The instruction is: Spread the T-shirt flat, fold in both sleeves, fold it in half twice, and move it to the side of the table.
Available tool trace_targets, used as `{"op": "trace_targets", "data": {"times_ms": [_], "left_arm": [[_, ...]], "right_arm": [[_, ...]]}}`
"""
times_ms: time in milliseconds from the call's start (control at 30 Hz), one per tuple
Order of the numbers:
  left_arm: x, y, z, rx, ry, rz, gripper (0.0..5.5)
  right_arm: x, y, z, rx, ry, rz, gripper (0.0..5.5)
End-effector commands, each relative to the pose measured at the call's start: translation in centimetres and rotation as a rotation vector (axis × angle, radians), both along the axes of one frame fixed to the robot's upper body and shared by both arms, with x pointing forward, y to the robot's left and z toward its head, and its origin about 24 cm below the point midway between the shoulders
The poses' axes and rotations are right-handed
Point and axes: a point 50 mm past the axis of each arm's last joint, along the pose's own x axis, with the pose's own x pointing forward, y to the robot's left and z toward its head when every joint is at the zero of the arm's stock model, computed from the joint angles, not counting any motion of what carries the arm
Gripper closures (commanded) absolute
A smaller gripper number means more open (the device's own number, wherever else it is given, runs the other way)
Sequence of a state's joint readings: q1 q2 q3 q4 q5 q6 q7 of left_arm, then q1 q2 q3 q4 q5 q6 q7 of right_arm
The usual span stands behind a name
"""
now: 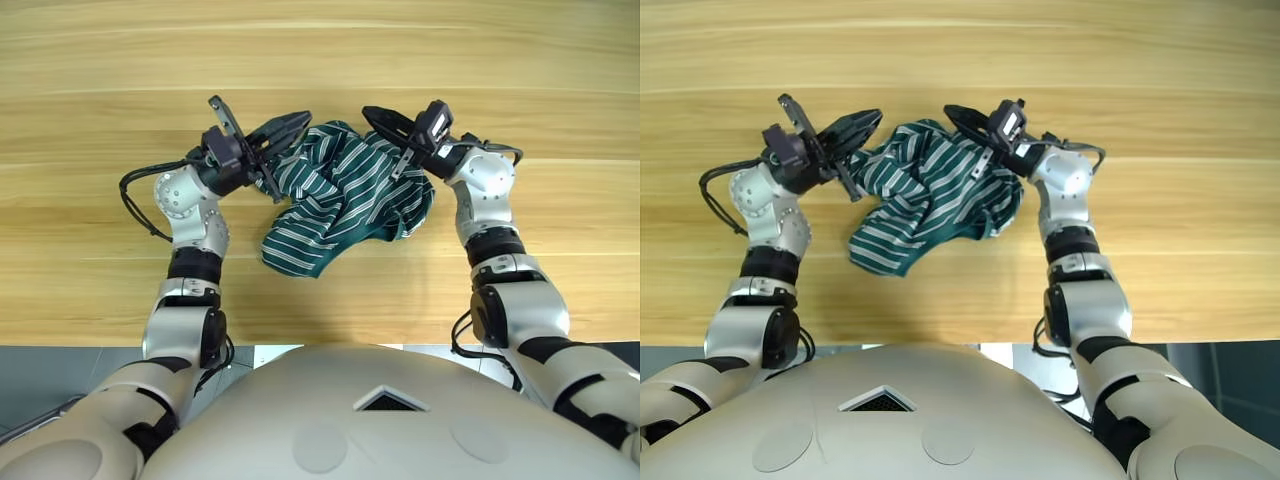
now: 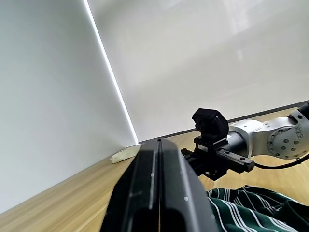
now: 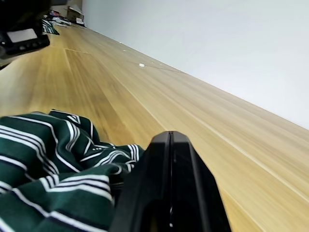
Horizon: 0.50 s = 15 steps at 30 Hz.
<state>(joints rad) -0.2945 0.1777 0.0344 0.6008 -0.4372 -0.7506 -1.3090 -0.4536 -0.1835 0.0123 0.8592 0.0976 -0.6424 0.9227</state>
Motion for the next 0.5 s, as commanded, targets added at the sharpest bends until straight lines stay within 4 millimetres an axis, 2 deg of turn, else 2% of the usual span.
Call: {"op": "trace_targets", "data": {"times_ms": [33, 233, 400, 500], "left_arm": [[-0.3, 0.0, -0.1, 0.029, 0.01, -0.014, 5.5], [-0.7, -0.3, -0.3, 0.067, -0.008, -0.037, 5.5], [-1.9, 0.6, -2.1, 0.295, 0.005, -0.091, 5.5], [-2.9, 1.6, -2.4, 0.405, -0.002, -0.135, 5.5]], "right_arm": [[0.0, 0.0, 0.3, -0.033, -0.022, 0.002, 5.47], [-0.7, 0.4, -0.2, -0.072, -0.006, 0.046, 5.47], [-1.0, -0.3, -0.4, -0.153, -0.028, 0.065, 5.47], [-1.6, -1.8, -0.5, -0.238, -0.043, 0.083, 5.47]]}}
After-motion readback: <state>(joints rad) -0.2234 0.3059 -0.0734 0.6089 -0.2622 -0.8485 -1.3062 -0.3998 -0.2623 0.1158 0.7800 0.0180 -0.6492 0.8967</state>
